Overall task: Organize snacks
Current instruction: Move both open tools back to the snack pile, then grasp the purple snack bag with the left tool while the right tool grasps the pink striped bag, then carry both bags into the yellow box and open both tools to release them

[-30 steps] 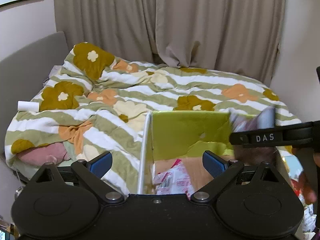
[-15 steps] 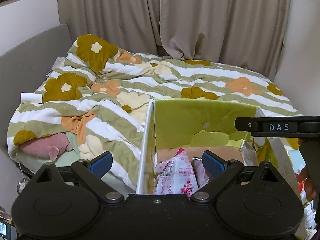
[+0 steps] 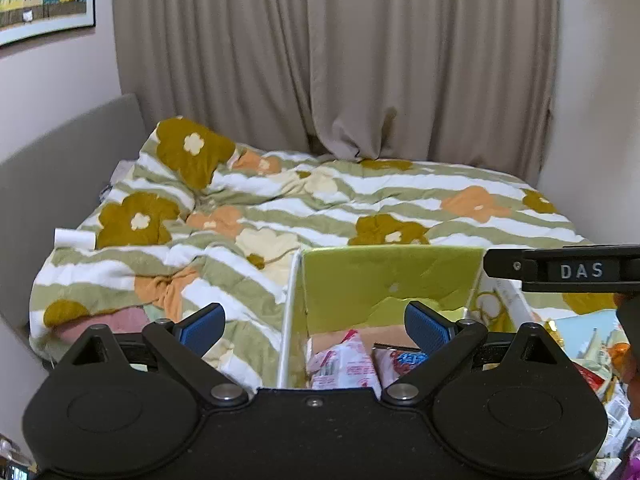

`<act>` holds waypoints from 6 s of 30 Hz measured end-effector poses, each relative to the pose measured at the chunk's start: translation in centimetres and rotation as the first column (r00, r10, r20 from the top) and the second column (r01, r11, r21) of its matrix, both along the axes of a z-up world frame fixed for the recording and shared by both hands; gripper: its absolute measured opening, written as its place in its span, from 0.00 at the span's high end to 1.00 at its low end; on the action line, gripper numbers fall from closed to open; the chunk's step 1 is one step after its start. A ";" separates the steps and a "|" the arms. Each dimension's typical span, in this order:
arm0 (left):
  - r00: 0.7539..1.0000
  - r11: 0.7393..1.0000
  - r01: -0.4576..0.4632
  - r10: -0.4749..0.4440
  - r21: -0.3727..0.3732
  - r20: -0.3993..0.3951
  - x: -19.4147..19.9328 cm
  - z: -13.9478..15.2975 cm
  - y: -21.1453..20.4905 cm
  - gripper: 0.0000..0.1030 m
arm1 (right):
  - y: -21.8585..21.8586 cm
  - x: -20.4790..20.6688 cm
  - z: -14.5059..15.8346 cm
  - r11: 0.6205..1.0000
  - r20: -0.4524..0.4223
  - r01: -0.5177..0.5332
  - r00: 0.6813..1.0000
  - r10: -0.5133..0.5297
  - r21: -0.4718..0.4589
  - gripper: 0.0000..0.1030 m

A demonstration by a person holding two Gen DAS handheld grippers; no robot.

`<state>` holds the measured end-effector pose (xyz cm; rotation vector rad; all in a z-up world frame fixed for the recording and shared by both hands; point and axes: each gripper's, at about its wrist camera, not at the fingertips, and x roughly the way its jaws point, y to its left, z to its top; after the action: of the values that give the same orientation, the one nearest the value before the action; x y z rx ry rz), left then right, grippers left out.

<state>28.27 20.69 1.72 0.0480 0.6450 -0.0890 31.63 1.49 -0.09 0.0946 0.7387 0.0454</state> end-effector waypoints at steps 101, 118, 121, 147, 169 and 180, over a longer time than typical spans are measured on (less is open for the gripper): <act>0.864 0.925 0.284 -0.361 -0.251 -0.351 -20.3 -13.4 -34.6 0.28 | -34.8 -31.5 -12.6 0.936 -0.290 0.337 0.910 -0.296 0.104 0.27; 0.916 0.922 0.278 -0.339 -0.269 -0.215 -22.4 -6.8 -33.0 0.28 | -34.0 -33.0 -6.9 0.939 -0.218 0.325 0.930 -0.295 0.116 0.31; 0.938 0.932 0.250 -0.301 -0.263 -0.172 -22.3 -4.9 -31.5 0.28 | -33.0 -32.6 -5.0 0.950 -0.180 0.287 0.948 -0.263 0.126 0.31; 0.994 0.986 -0.003 -0.015 -0.169 -0.105 -8.8 -0.5 -6.6 0.27 | -8.6 -13.5 1.7 0.981 0.000 -0.040 0.999 0.041 0.189 0.31; 0.981 0.988 0.063 -0.087 -0.140 -0.175 -6.7 -5.1 0.0 0.03 | -0.8 -9.6 -3.7 0.994 -0.146 0.083 0.987 -0.071 0.077 0.31; 0.991 0.992 0.008 -0.024 -0.128 -0.128 -7.8 -3.6 0.5 0.03 | 0.2 -9.5 -3.8 0.994 -0.161 0.041 0.987 -0.025 0.100 0.29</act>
<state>20.45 21.14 -1.85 -0.0760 0.7674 -0.1493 22.15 1.72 -3.88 0.2113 0.8951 0.0449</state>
